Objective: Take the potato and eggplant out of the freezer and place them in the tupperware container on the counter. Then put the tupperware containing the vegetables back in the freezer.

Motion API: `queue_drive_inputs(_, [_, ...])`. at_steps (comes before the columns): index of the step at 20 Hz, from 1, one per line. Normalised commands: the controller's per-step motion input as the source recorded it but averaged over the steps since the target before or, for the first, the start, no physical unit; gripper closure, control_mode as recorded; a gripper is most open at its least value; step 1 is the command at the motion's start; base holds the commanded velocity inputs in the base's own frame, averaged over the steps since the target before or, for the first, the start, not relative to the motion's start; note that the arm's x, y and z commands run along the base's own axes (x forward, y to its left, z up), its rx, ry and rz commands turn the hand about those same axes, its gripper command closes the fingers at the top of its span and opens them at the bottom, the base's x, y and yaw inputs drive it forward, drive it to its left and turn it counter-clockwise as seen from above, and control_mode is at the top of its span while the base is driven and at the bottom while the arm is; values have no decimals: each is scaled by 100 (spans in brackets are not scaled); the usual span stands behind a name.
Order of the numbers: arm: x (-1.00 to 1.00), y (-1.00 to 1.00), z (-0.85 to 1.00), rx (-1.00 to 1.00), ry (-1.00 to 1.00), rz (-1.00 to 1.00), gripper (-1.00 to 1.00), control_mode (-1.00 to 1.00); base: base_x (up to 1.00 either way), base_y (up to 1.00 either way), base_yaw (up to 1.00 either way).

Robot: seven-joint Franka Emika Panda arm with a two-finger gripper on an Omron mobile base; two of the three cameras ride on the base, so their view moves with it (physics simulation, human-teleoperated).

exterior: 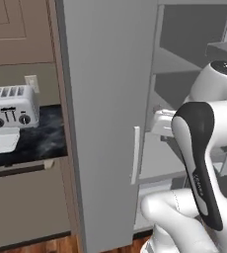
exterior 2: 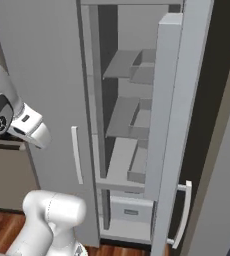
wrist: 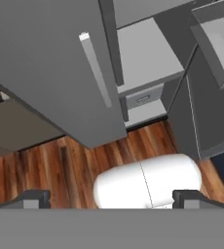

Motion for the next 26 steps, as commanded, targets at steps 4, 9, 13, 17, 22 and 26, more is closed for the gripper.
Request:
queue_drive_inputs(4, [0,0,0,0,0,0,-100,100,49,-26,-25])
queue_drive_inputs(9, [0,0,0,0,0,0,-100,100,22,-35,-25])
queue_drive_inputs(13, [0,0,0,0,0,0,-100,100,29,-24,-19])
queue_drive_inputs(17, [0,0,0,0,0,0,-100,100,42,-11,-6])
queue_drive_inputs(22, [0,0,0,0,0,0,-100,100,49,-12,0])
queue_drive_inputs(26, [0,0,0,0,0,0,-100,100,30,-22,0])
